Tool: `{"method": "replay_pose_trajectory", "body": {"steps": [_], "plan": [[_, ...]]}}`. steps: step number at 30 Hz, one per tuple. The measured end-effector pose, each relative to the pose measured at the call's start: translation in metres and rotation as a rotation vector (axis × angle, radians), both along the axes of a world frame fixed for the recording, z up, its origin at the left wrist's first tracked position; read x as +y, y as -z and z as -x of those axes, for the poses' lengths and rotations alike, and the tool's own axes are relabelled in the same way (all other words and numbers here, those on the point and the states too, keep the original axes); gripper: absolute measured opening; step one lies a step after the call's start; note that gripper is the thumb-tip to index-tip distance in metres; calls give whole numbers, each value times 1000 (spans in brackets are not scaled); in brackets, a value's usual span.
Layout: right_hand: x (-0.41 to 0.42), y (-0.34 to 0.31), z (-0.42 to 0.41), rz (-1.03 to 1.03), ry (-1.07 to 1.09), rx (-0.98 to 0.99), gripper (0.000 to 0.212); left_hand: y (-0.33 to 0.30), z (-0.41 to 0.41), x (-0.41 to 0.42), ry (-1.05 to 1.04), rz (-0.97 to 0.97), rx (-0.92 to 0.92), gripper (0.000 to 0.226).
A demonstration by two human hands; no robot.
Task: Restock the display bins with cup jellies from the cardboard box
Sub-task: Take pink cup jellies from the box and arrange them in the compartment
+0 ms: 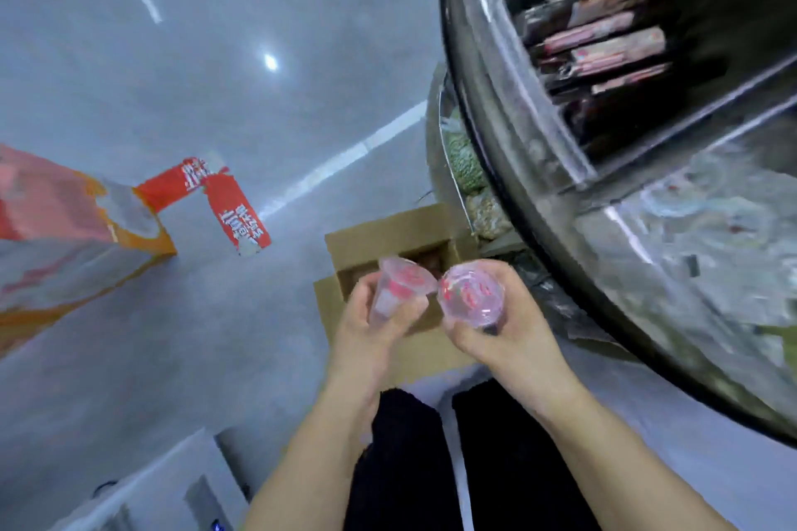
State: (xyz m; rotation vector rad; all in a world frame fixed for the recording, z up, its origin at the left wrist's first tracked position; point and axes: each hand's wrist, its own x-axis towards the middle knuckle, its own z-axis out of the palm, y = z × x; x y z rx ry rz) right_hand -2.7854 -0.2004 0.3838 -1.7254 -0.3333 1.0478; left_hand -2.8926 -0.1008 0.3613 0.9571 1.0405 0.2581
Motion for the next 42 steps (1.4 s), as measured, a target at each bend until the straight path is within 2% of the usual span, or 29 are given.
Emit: {"method": "replay_pose_trajectory", "body": {"steps": [2,6,9,12,15,19,23,27,31,33,37,42], "plan": [[-9,-61,-11,-77,17,-110,44,-56,-15,2,101,-87,-106,32],[-42,-151,-42,-149,53,-325,46,-144,-57,-5,321,-310,-276,35],[-76,-196,-70,-173,94,-480,50,-188,-95,-25,487,-530,-309,42],[-112,-225,-98,-168,146,-581,56,-216,-136,-58,571,-629,-357,44],[-148,-238,-123,-143,189,-666,61,-233,-175,-95,597,-623,-440,47],[-193,-251,-159,-90,240,-837,55,-241,-216,-132,583,-614,-479,48],[-229,-273,-205,-30,214,-977,56,-254,-247,-147,618,-709,-495,49],[-245,-287,-243,257,55,-1144,60,-261,-267,-151,631,-745,-472,51],[-249,-281,-266,590,-297,-1241,68,-264,-281,-152,659,-890,-438,53],[-248,-274,-271,687,-406,-1275,69,-265,-284,-151,648,-894,-424,55],[-247,-264,-274,724,-446,-1289,64,-264,-287,-149,643,-882,-417,54],[-250,-267,-274,715,-423,-1280,70,-263,-288,-146,672,-888,-429,54]]}}
